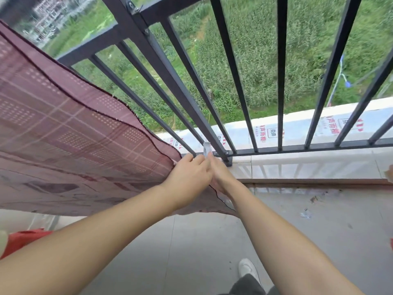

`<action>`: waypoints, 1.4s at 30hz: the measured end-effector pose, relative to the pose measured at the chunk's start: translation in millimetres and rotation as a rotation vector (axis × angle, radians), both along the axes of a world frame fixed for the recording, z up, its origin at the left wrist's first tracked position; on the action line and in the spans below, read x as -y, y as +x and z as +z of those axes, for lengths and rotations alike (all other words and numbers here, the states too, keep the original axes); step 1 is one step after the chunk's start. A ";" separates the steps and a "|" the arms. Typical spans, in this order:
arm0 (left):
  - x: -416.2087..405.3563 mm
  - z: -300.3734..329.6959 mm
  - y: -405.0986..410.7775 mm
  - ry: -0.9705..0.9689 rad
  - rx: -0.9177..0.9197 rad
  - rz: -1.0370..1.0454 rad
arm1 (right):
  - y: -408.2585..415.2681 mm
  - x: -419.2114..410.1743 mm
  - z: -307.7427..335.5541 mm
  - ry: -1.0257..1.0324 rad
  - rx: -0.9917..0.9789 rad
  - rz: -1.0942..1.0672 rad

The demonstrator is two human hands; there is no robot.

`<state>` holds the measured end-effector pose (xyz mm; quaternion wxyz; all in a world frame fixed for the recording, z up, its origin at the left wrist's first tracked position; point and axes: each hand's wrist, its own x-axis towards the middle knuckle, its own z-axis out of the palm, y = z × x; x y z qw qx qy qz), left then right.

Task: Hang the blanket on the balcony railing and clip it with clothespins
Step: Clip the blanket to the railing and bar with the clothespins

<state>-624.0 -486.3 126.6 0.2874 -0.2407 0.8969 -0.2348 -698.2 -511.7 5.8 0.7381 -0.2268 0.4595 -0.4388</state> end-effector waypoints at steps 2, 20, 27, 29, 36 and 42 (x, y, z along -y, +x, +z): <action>7.3 -3.1 -2.5 -0.078 -0.084 -0.014 | -14.4 -6.6 5.4 0.031 0.132 -0.115; 12.2 12.2 -19.2 0.105 0.024 0.434 | -75.6 -67.3 22.2 -0.457 -0.826 0.227; 16.7 3.0 -13.7 0.102 -0.021 0.429 | -79.4 -53.4 29.7 -0.541 -0.940 0.229; 16.8 0.6 -12.3 0.089 -0.032 0.409 | -75.8 -53.0 29.2 -0.560 -0.922 0.272; 16.1 1.0 -15.6 0.094 -0.021 0.434 | -67.7 -56.7 26.7 -0.565 -0.890 0.306; 11.4 5.4 -16.3 0.104 0.013 0.436 | -56.8 -52.7 32.7 -0.545 -0.875 0.369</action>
